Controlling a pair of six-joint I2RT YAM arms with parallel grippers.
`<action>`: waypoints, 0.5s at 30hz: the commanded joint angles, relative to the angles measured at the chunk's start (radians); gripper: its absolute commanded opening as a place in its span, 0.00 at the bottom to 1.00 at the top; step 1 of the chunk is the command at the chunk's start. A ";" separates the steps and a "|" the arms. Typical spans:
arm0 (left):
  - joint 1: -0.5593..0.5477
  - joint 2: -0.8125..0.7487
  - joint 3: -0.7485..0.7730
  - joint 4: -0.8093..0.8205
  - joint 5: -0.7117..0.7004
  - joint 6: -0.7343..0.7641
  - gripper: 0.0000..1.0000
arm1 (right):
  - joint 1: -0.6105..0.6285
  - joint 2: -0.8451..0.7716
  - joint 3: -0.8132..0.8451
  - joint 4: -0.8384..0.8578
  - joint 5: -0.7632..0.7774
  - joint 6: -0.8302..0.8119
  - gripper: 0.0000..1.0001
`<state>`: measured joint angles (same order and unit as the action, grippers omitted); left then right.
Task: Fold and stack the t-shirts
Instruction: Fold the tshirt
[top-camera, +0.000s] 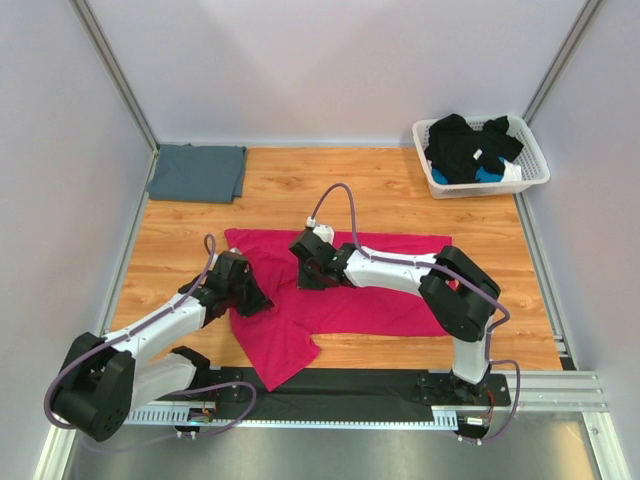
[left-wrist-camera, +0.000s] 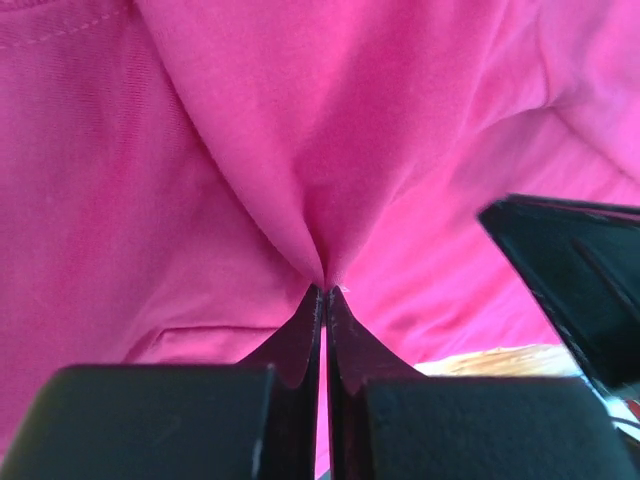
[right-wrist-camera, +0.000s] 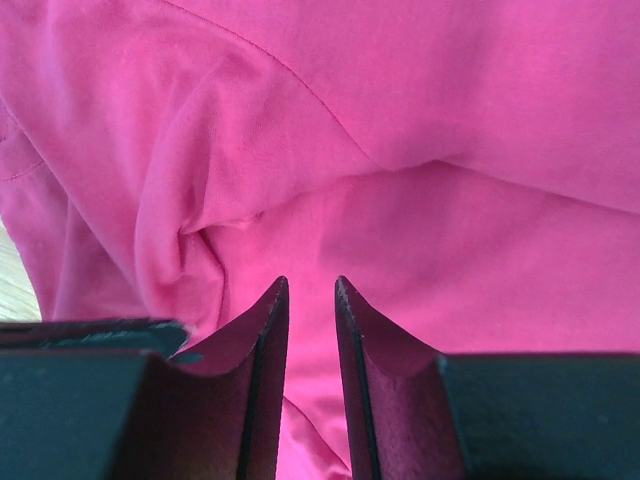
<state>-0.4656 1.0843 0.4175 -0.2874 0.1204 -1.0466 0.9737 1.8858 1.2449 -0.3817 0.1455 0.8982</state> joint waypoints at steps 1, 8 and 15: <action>-0.005 -0.063 0.053 -0.008 -0.027 0.005 0.00 | 0.010 0.021 0.037 0.064 0.002 0.036 0.27; -0.004 -0.165 0.112 -0.116 -0.102 0.025 0.00 | 0.016 0.045 0.045 0.121 -0.009 0.061 0.27; -0.004 -0.156 0.096 -0.104 -0.073 0.010 0.00 | 0.022 0.090 0.076 0.129 -0.015 0.071 0.27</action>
<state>-0.4660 0.9283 0.5037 -0.3855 0.0441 -1.0420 0.9844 1.9572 1.2835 -0.3008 0.1215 0.9447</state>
